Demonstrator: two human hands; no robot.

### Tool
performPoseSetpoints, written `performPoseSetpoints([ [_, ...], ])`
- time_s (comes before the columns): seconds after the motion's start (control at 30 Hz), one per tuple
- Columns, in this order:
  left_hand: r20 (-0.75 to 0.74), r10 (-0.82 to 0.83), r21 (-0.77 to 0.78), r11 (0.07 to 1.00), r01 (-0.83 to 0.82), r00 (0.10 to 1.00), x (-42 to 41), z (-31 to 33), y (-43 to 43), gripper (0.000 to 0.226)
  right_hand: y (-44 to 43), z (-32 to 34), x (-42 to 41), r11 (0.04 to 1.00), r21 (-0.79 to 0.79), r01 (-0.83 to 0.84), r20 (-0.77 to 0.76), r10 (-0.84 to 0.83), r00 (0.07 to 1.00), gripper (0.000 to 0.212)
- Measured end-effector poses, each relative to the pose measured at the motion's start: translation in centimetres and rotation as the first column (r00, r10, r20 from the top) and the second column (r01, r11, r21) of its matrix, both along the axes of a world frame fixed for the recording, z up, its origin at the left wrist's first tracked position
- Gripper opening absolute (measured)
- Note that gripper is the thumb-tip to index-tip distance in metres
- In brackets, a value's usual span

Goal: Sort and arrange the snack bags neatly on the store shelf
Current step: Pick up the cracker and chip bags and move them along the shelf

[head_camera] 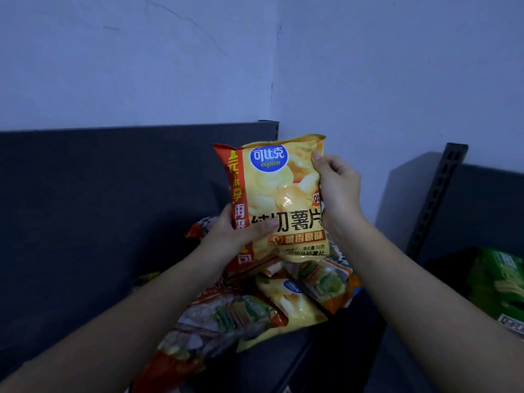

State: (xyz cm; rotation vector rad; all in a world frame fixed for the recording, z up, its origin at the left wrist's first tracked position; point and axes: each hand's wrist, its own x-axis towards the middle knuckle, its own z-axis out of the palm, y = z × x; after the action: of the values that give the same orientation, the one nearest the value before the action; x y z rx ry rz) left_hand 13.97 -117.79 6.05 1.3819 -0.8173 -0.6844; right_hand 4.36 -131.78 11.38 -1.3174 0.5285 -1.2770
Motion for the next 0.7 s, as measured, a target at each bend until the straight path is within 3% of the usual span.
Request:
performPoseSetpoints([
  [0.2, -0.076, 0.076, -0.020, 0.997, -0.077, 0.994, -0.3, -1.0, 4.8, 0.068, 3.8, -2.6, -1.4, 0.999, 0.033, -0.015, -0.075, 0.018, 0.997, 0.019],
  [0.5, -0.093, 0.154, 0.060, 0.987, -0.149, 0.984, 0.9, -2.3, 9.9, 0.059, 6.3, -12.7, -4.7, 0.900, 0.309, 0.307, -0.181, -0.261, 0.948, 0.014],
  [0.7, -0.064, 0.150, 0.116, 0.983, -0.142, 0.987, 1.6, -3.9, 11.5, 0.067, 6.9, -18.7, -5.1, 0.756, 0.588, 0.286, -0.281, -0.140, 0.949, 0.033],
])
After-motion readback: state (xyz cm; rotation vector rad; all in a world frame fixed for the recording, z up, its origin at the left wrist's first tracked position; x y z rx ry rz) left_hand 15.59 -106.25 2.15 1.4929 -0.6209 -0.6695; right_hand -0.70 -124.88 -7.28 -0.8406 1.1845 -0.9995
